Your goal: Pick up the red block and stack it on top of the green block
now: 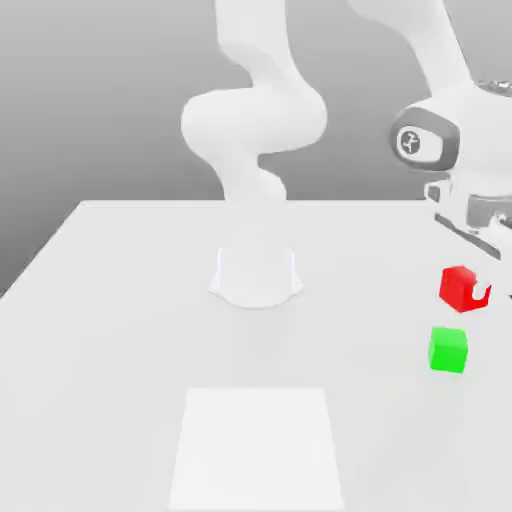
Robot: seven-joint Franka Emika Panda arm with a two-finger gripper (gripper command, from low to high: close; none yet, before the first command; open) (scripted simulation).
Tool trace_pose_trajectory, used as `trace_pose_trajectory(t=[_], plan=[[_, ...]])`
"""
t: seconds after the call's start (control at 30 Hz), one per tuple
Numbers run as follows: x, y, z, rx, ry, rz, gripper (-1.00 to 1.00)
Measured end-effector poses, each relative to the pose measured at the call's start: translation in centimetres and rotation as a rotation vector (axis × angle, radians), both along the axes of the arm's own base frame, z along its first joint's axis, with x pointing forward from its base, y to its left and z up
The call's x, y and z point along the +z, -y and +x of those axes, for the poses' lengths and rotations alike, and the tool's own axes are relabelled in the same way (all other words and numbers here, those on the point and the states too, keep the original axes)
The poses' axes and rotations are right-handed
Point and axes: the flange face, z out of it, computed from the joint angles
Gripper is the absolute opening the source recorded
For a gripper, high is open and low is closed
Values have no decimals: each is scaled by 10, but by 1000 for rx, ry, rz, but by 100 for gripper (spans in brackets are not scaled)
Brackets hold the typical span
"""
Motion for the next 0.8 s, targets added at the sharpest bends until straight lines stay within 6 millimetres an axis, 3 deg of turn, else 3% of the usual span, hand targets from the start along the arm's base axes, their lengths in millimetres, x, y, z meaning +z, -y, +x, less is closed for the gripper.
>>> trace_pose_trajectory(t=[0.8], plan=[[-53,1,-6,-7,-47,-12,-100]])
